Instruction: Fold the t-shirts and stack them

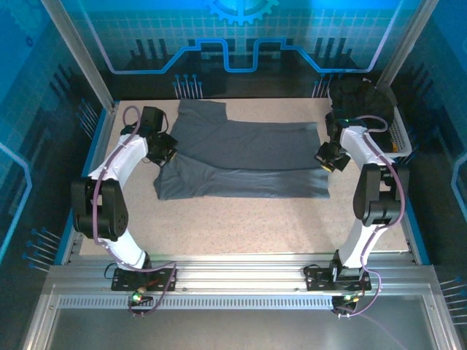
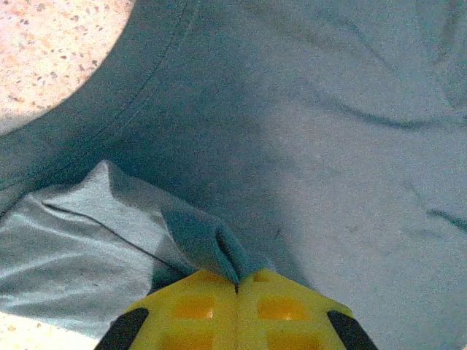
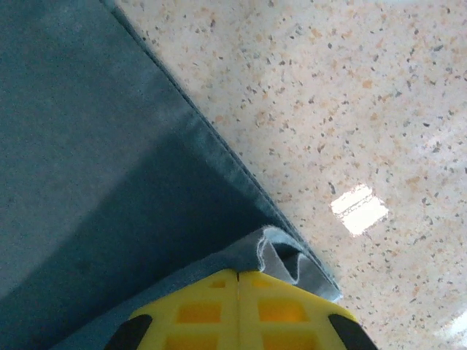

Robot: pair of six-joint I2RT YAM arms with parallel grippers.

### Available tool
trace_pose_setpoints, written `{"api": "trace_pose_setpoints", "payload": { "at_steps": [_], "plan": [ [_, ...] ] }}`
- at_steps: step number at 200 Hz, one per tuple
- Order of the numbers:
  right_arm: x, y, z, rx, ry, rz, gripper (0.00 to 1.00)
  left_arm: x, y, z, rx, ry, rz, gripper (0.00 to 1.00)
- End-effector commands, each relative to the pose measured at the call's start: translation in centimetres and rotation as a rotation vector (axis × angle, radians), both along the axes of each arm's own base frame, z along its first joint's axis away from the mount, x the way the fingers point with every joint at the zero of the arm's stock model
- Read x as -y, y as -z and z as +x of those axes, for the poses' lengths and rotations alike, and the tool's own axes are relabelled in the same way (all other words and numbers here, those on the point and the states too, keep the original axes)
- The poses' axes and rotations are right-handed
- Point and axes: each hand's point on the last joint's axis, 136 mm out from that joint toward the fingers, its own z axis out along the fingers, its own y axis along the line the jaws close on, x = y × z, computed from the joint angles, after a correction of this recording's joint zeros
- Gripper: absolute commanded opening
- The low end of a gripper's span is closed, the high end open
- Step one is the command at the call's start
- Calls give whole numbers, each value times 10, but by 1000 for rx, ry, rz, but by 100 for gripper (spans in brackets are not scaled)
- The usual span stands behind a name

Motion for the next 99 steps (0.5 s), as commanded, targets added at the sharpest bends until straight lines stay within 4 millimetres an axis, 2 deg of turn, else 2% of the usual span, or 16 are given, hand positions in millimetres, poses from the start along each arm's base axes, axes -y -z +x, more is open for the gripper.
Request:
{"api": "trace_pose_setpoints", "payload": {
  "at_steps": [1, 9, 19, 22, 38, 46, 58, 74, 99],
  "plan": [
    [-3, 4, 9, -17, -35, -6, 0, 0, 2, 20, 22, 58, -12, 0],
    [-5, 8, 14, -28, -54, 9, 1, 0, 6, 25, 8, 69, -12, 6],
    [-6, 11, 18, -50, -76, 17, 15, -2, 8, 31, 2, 86, -9, 15],
    [-6, 11, 19, -57, -79, 17, 22, -3, 9, 32, -4, 89, -5, 19],
    [-6, 5, 22, -51, -92, 22, 45, -14, 6, 34, -28, 90, 43, 41],
    [-5, 0, 21, -36, -94, 21, 53, -19, 3, 31, -41, 89, 69, 48],
    [-4, -12, 19, -13, -97, 18, 60, -26, -1, 21, -58, 85, 106, 58],
    [-4, -23, 7, 0, -105, 19, 62, -32, -2, -3, -103, 73, 132, 61],
    [-10, -25, -25, 24, -107, 51, 62, -37, 16, -61, -203, 16, 133, 56]
  ]
}}
